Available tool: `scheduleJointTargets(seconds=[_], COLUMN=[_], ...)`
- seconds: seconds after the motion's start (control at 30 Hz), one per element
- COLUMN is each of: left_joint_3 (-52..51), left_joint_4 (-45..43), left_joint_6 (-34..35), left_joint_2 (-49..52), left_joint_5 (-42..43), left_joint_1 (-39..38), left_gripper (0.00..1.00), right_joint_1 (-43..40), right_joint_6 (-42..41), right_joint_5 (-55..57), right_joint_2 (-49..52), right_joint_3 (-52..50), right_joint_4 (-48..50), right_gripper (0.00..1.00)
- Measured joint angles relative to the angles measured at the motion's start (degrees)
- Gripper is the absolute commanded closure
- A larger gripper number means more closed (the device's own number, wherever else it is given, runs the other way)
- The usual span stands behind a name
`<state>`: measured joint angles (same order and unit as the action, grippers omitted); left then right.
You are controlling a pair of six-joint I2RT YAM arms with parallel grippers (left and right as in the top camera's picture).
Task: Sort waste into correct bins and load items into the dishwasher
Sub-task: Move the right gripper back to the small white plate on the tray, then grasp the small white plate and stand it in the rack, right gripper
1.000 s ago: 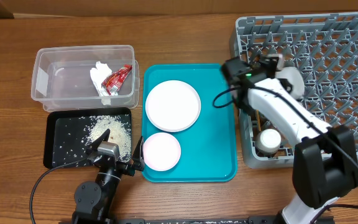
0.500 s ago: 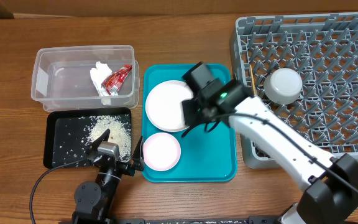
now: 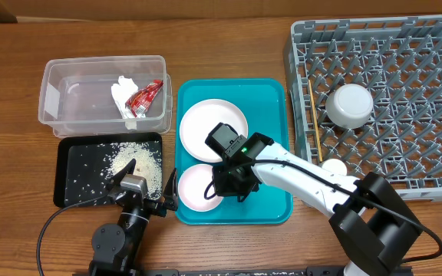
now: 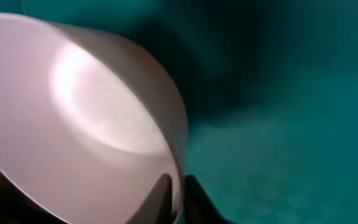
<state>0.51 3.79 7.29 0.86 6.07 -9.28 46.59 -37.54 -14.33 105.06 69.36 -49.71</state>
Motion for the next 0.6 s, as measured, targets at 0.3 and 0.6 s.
scheduleJointTargets(seconds=[0.3, 0.6], left_joint_3=[0.0, 0.0], left_joint_4=[0.0, 0.0], left_joint_6=[0.0, 0.0], left_joint_2=[0.0, 0.0], left_joint_5=[0.0, 0.0], left_joint_1=[0.0, 0.0], left_gripper=[0.00, 0.00], right_joint_1=[-4.8, -13.7], right_joint_6=[-0.8, 0.0], right_joint_5=[11.1, 55.6], right_joint_2=[-4.6, -24.2], right_joint_3=[0.1, 3.2], right_joint_4=[-5.4, -6.3], right_gripper=[0.96, 0.96])
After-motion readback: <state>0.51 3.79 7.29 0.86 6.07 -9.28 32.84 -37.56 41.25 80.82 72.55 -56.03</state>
